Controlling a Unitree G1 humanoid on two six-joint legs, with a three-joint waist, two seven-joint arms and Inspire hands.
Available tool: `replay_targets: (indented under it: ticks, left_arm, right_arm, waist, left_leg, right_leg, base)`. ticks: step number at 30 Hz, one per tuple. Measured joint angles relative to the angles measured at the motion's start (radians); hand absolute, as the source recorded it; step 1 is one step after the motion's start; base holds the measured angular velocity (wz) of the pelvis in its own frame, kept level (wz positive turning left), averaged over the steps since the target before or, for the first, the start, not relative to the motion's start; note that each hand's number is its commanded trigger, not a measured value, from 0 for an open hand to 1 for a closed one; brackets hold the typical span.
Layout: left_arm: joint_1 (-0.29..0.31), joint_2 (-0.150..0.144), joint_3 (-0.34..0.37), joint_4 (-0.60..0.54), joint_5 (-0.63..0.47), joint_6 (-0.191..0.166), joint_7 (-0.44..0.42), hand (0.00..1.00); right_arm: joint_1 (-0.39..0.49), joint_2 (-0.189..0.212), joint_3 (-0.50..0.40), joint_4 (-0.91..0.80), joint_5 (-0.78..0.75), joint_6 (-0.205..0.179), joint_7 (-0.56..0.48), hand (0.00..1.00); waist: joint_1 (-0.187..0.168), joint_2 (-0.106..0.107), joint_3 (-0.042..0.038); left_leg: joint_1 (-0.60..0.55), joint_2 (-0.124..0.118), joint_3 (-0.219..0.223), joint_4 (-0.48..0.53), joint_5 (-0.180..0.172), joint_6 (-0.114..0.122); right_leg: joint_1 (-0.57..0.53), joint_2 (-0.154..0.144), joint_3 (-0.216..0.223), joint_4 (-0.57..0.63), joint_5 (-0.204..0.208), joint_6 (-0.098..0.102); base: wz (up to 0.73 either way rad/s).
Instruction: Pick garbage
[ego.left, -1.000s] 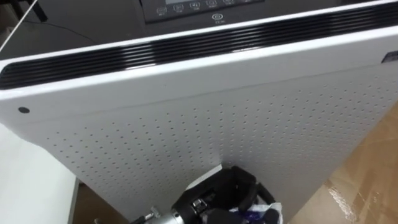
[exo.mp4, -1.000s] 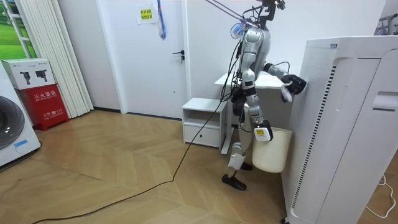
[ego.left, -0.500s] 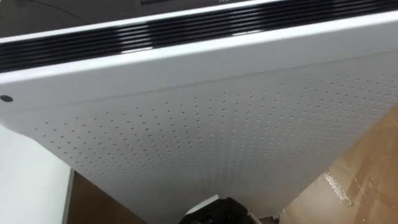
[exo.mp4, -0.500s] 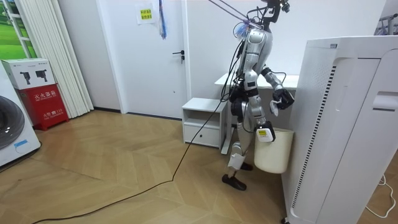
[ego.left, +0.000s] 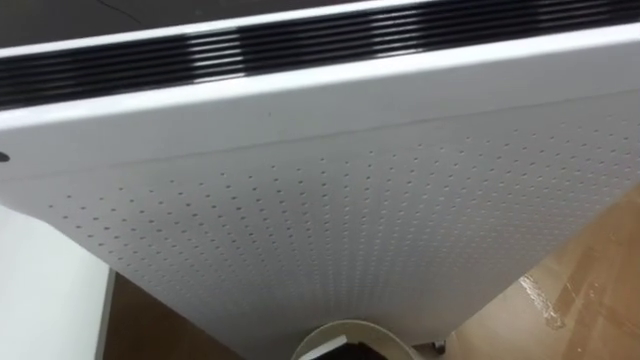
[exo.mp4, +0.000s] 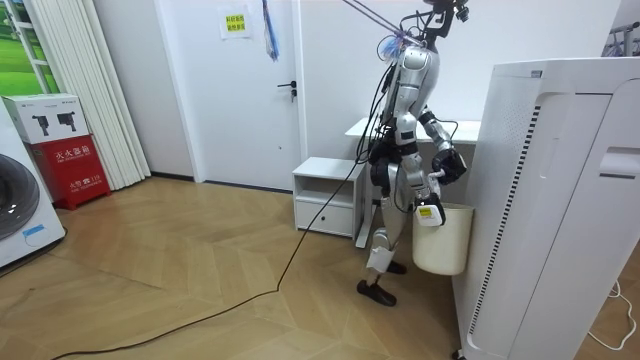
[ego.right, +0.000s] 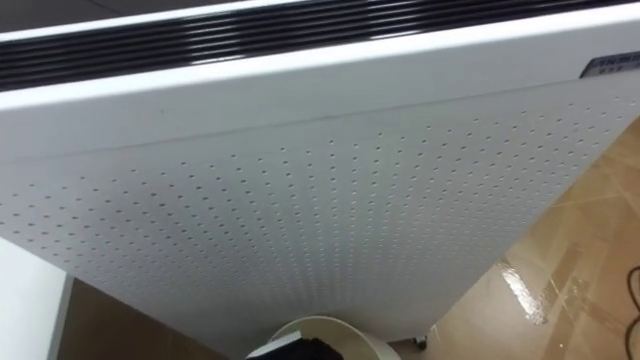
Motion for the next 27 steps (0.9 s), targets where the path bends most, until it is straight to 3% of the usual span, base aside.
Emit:
replay_targets:
  ticks: [3,6,14,21,27]
  left_arm:
    - [-0.002,0.012,0.0,0.028,0.012,-0.011,0.0,0.01]
    - [-0.002,0.03,0.009,0.034,0.025,-0.011,0.0,0.0]
    - [-0.002,0.021,0.02,0.038,0.048,-0.011,0.013,0.0]
    - [-0.002,0.009,0.022,0.054,0.065,-0.011,0.033,0.0]
    - [0.0,0.014,0.021,0.055,0.068,-0.011,0.037,0.01]
  right_arm:
    - [0.0,0.01,0.0,0.003,0.003,0.0,0.002,1.0]
    - [-0.002,0.014,0.0,0.002,0.003,0.0,0.005,1.0]
    - [0.003,0.019,0.008,0.026,0.003,0.001,0.005,1.0]
    - [0.005,0.02,0.008,0.04,0.003,0.002,0.006,1.0]
    - [0.008,0.015,0.008,0.042,0.002,0.002,0.006,1.0]
  waist:
    - [0.003,-0.009,0.0056]
    - [0.002,-0.014,0.0046]
    - [0.009,-0.012,0.003]
    - [0.01,0.001,-0.0042]
    - [0.008,0.003,-0.0061]
  left_leg:
    - [-0.005,0.003,0.009,0.011,0.0,0.0]
    - [-0.026,0.006,0.009,0.019,0.0,0.0]
    - [-0.054,0.016,0.017,0.048,-0.001,0.001]
    - [-0.054,0.018,0.018,0.051,-0.001,0.001]
    - [-0.053,0.018,0.018,0.051,0.0,0.0]
  right_leg:
    - [0.0,0.0,-0.001,-0.002,0.0,0.0]
    - [-0.02,0.001,-0.007,0.002,0.002,-0.002]
    - [-0.034,0.009,-0.009,0.004,0.01,-0.009]
    - [-0.038,0.008,-0.009,0.019,0.011,-0.01]
    - [-0.038,0.007,-0.012,0.021,0.012,-0.011]
  base:
    - [0.0]
    - [0.01]
    - [0.0]
    - [0.0]
    - [0.0]
